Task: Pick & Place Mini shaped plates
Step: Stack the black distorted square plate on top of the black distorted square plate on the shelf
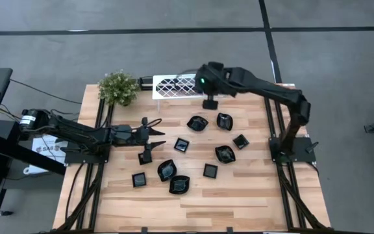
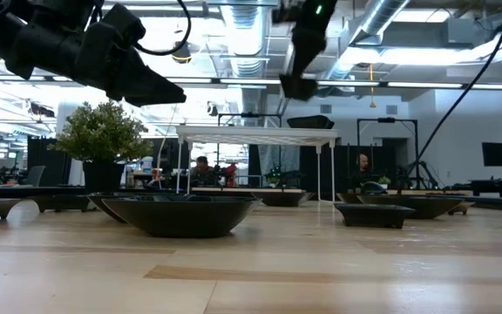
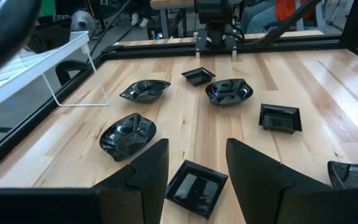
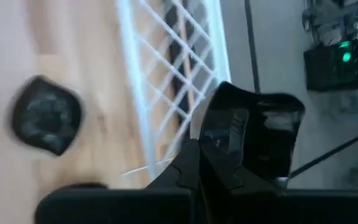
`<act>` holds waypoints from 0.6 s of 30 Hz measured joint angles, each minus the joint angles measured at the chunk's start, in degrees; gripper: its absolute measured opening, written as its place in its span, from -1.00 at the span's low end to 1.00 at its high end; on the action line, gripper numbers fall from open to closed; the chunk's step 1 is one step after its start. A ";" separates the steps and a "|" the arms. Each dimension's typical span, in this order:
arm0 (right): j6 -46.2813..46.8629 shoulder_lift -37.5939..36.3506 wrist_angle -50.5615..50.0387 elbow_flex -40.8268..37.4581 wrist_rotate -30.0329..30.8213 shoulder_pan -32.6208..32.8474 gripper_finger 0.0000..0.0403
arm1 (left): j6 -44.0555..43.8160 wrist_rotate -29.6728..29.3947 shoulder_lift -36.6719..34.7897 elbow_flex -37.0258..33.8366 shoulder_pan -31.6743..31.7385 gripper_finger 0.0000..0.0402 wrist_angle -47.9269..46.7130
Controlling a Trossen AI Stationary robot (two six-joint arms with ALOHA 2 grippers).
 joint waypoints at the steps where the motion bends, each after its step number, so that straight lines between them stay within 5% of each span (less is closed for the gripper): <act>1: -0.50 0.96 0.79 0.02 -0.68 -1.39 -1.00 | 0.00 0.06 -0.17 -0.08 -0.02 -0.19 -0.05; 9: -1.56 6.67 -1.59 0.02 -0.55 -7.53 -1.00 | 0.02 0.06 -0.25 -0.10 -0.22 -0.19 0.04; 18: -0.89 6.76 -3.41 0.02 -0.52 -6.82 -1.00 | 0.44 0.04 -0.25 -0.12 -0.22 -0.19 0.04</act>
